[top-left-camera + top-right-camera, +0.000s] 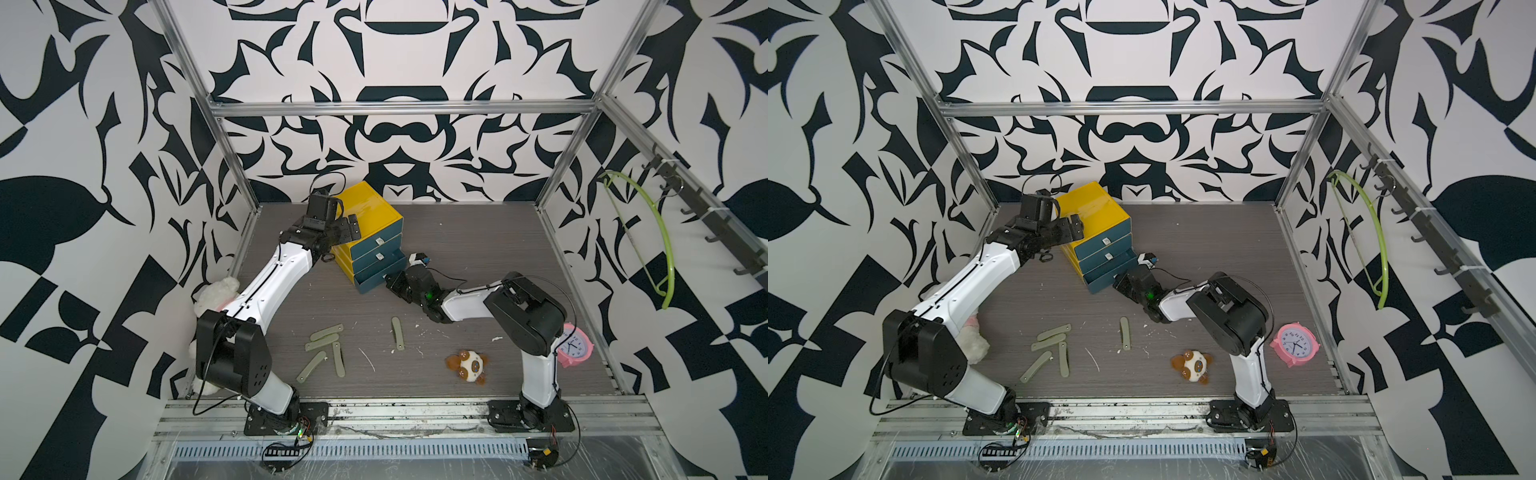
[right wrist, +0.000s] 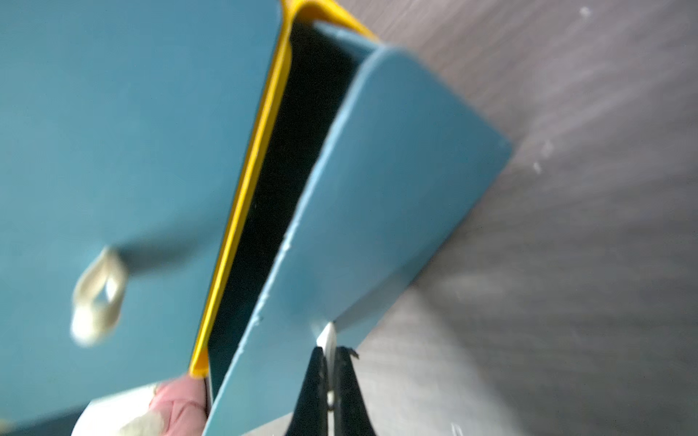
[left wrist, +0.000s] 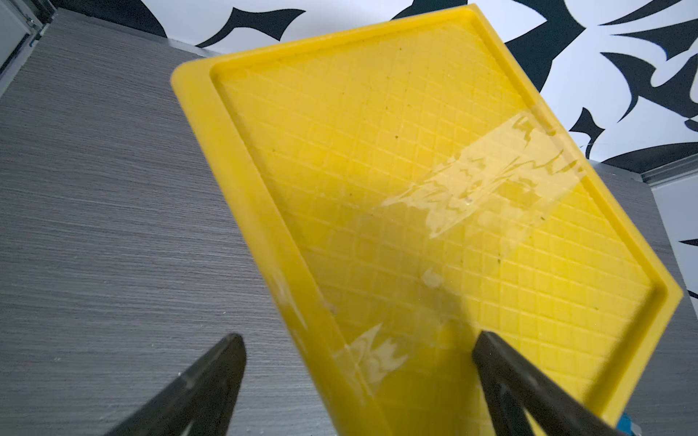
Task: Place the fruit knives into the drawer by color
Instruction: Open the drawer in the storage box, then pick up the fruit knife from the center of the board.
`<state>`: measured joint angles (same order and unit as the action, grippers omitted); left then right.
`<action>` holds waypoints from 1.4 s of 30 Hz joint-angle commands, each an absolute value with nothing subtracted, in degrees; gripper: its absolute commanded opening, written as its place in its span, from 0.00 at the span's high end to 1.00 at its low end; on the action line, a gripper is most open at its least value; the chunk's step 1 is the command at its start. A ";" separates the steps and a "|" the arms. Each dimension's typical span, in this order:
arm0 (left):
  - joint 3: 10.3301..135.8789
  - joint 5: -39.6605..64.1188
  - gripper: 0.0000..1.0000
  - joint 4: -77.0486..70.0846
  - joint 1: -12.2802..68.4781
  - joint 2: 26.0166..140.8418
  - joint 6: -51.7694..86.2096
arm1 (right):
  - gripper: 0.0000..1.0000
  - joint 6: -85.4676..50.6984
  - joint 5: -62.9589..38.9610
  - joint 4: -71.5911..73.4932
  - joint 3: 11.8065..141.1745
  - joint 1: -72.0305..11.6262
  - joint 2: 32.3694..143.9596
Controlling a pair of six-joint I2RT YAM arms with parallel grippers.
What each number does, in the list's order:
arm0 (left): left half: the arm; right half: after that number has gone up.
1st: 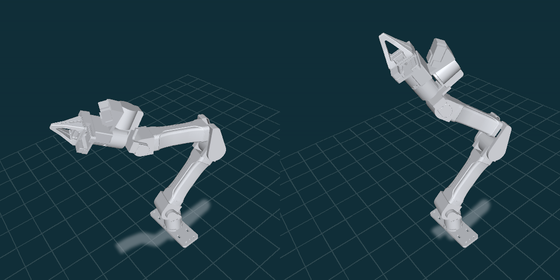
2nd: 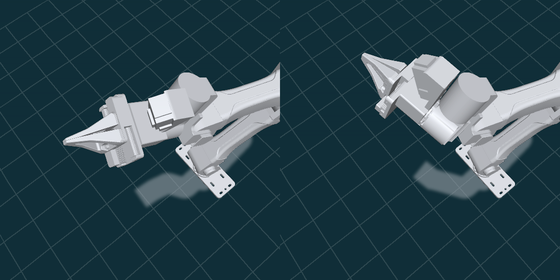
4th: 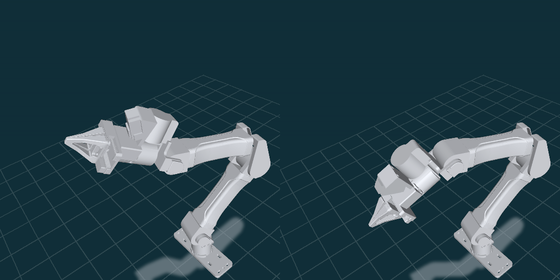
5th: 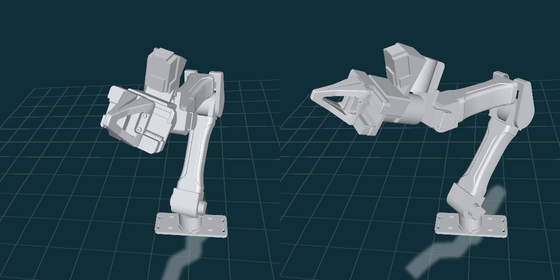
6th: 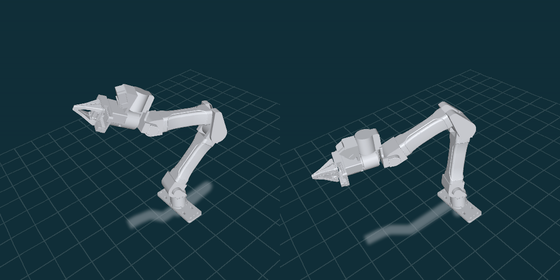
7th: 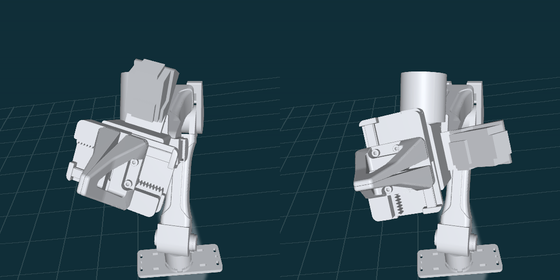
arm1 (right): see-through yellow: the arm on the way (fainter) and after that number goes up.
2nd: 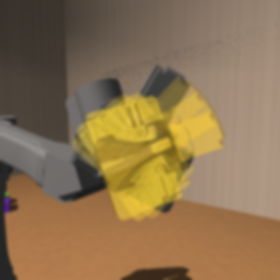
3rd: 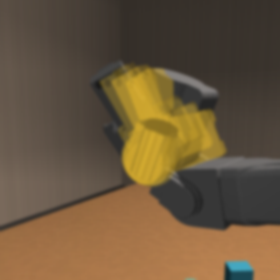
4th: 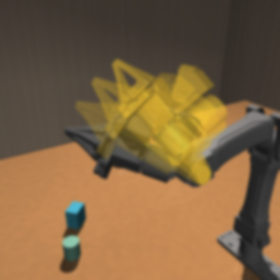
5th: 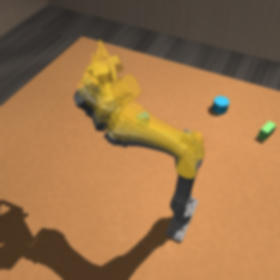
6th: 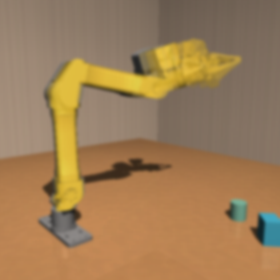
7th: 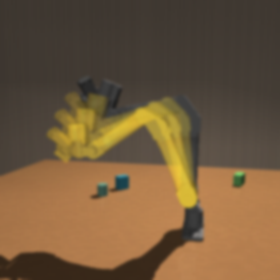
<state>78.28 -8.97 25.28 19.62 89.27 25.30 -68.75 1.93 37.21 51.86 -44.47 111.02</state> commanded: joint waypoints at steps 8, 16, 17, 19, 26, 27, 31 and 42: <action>76.73 -9.08 0.01 31.55 19.49 93.23 24.33 | 1.00 -65.65 2.86 37.13 44.71 -47.52 101.58; 76.92 -7.83 0.01 31.18 19.42 93.35 25.31 | 0.63 -56.62 2.06 28.89 48.50 -48.68 99.05; 77.05 -7.84 0.01 31.29 19.42 93.19 25.36 | 0.61 -55.55 2.55 27.62 48.53 -49.04 98.39; 77.18 -8.00 0.01 31.49 19.31 92.45 25.47 | 0.58 -52.94 3.86 25.28 48.60 -49.68 96.85; 78.31 -6.67 0.01 32.39 19.25 86.67 27.39 | 0.55 -42.33 13.27 15.51 48.12 -54.49 88.41; 78.17 -6.24 0.01 32.29 19.25 85.32 27.79 | 0.55 -41.21 14.39 14.14 47.91 -55.17 87.15; 77.02 -4.15 0.01 32.16 19.70 79.61 28.82 | 0.56 -38.09 17.26 9.89 47.12 -57.88 82.36; 61.04 -12.43 0.01 35.36 34.50 54.53 32.28 | 0.56 -35.86 13.13 -8.17 44.85 -62.24 70.79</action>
